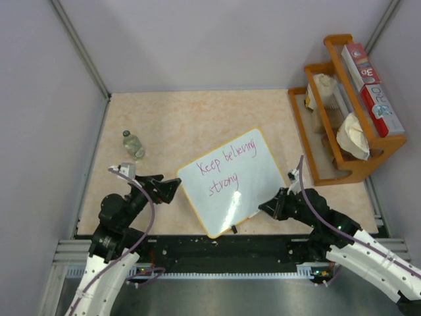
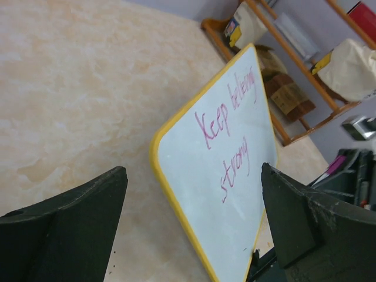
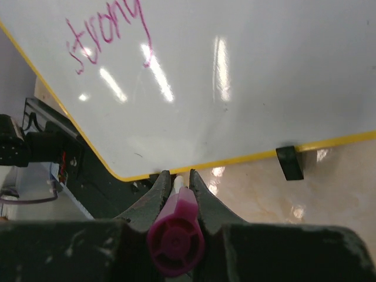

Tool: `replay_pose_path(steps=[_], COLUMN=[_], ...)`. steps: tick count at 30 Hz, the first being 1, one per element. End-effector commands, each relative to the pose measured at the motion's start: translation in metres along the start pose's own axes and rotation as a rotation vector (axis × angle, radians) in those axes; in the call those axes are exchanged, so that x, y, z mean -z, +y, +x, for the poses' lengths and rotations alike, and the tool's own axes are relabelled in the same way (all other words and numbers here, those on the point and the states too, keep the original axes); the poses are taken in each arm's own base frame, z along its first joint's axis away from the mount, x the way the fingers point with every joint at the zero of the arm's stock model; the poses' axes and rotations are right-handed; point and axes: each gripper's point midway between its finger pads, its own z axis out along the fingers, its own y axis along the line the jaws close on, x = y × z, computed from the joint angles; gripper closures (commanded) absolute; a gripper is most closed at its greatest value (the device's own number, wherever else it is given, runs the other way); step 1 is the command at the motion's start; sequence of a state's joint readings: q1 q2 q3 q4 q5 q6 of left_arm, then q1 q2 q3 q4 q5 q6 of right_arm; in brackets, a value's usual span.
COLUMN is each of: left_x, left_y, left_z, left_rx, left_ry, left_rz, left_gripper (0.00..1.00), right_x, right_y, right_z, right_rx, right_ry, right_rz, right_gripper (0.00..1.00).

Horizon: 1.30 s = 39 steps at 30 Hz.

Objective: Write a sentence on the whiteboard
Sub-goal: Write a sentence on the whiteboard, then place the whiteboard marker at the center of the board, then reset both arms

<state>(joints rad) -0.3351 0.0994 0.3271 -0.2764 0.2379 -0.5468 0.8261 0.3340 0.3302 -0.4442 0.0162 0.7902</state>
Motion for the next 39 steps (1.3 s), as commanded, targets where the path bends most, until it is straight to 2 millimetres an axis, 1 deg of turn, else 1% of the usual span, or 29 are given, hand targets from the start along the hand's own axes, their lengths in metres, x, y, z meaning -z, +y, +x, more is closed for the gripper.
replay_pose_path(steps=[1, 2, 3, 5, 6, 8, 9, 10, 11, 12, 13, 14, 15, 16, 17, 18, 19, 20, 21, 26, 27, 29, 30, 32, 33, 35, 36, 39], left_x=[0.012, 0.012, 0.013, 0.012, 0.009, 0.006, 0.003, 0.002, 0.001, -0.001, -0.001, -0.002, -0.002, -0.002, -0.002, -0.002, -0.003, -0.003, -0.004, -0.007, -0.007, -0.009, -0.01, -0.012, -0.013, -0.015, -0.017, -0.021], left_y=[-0.023, -0.026, -0.032, -0.039, -0.041, -0.044, -0.044, -0.045, -0.046, -0.046, -0.046, -0.047, -0.047, -0.047, -0.047, -0.046, -0.046, -0.046, -0.044, -0.039, -0.037, -0.034, -0.032, -0.028, -0.027, -0.027, -0.026, -0.021], left_z=[-0.055, -0.06, -0.069, -0.074, -0.076, -0.077, -0.076, -0.076, -0.075, -0.075, -0.074, -0.073, -0.073, -0.073, -0.073, -0.071, -0.071, -0.07, -0.068, -0.062, -0.059, -0.057, -0.055, -0.053, -0.051, -0.048, -0.045, -0.042], left_rx=[-0.035, -0.04, -0.045, -0.06, -0.06, -0.064, -0.063, -0.065, -0.067, -0.067, -0.067, -0.068, -0.069, -0.068, -0.068, -0.066, -0.062, -0.06, -0.051, -0.037, -0.033, -0.028, -0.025, -0.018, -0.013, -0.013, -0.009, -0.014], left_ry=[-0.116, -0.118, -0.125, -0.114, -0.101, -0.08, -0.068, -0.061, -0.055, -0.053, -0.051, -0.048, -0.052, -0.051, -0.052, -0.051, -0.053, -0.052, -0.048, -0.042, -0.038, -0.035, -0.031, -0.028, -0.023, -0.009, 0.001, 0.012], left_rz=[-0.01, -0.006, 0.004, 0.021, 0.022, 0.033, 0.031, 0.034, 0.043, 0.047, 0.05, 0.056, 0.061, 0.062, 0.064, 0.06, 0.062, 0.061, 0.058, 0.047, 0.043, 0.036, 0.028, 0.016, 0.013, 0.022, 0.018, 0.002], left_gripper=[0.02, 0.02, 0.02, 0.01, 0.01, 0.01, 0.01, 0.01, 0.01, 0.01, 0.01, 0.01, 0.01, 0.01, 0.01, 0.01, 0.01, 0.01, 0.01, 0.01, 0.01, 0.01, 0.01, 0.01, 0.01, 0.01, 0.01, 0.01], right_x=[-0.004, -0.005, -0.006, -0.006, -0.007, -0.008, -0.008, -0.008, -0.008, -0.008, -0.008, -0.007, -0.005, -0.004, -0.002, 0.001, 0.003, 0.004, 0.006, 0.012, 0.015, 0.018, 0.021, 0.024, 0.027, 0.029, 0.034, 0.039], right_y=[-0.014, -0.017, -0.022, -0.023, -0.025, -0.027, -0.032, -0.033, -0.034, -0.037, -0.036, -0.038, -0.035, -0.036, -0.036, -0.037, -0.037, -0.035, -0.036, -0.031, -0.029, -0.027, -0.025, -0.024, -0.023, -0.022, -0.02, -0.022], right_z=[0.036, 0.041, 0.049, 0.051, 0.056, 0.059, 0.062, 0.062, 0.062, 0.058, 0.055, 0.054, 0.046, 0.042, 0.039, 0.031, 0.027, 0.025, 0.017, 0.0, -0.008, -0.015, -0.024, -0.032, -0.042, -0.05, -0.061, -0.078], right_rx=[-0.132, -0.146, -0.17, -0.197, -0.228, -0.255, -0.279, -0.287, -0.291, -0.296, -0.296, -0.296, -0.281, -0.278, -0.273, -0.26, -0.255, -0.25, -0.245, -0.212, -0.19, -0.164, -0.138, -0.106, -0.07, -0.03, 0.007, 0.075], right_ry=[0.119, 0.133, 0.153, 0.154, 0.166, 0.169, 0.175, 0.175, 0.17, 0.155, 0.143, 0.136, 0.107, 0.093, 0.082, 0.052, 0.041, 0.037, 0.007, -0.048, -0.072, -0.094, -0.121, -0.141, -0.168, -0.183, -0.214, -0.247], right_rz=[0.026, 0.033, 0.045, 0.042, 0.047, 0.045, 0.057, 0.063, 0.064, 0.074, 0.074, 0.087, 0.083, 0.092, 0.103, 0.119, 0.125, 0.124, 0.137, 0.142, 0.139, 0.145, 0.144, 0.159, 0.168, 0.192, 0.203, 0.252], right_gripper=[1.0, 1.0, 1.0, 1.0, 1.0, 1.0, 0.99, 0.96, 0.87, 0.8, 0.7, 0.56, 0.49, 0.43, 0.3, 0.27, 0.23, 0.17, 0.14, 0.04, 0.03, 0.01, 0.01, 0.01, 0.01, 0.01, 0.01, 0.01])
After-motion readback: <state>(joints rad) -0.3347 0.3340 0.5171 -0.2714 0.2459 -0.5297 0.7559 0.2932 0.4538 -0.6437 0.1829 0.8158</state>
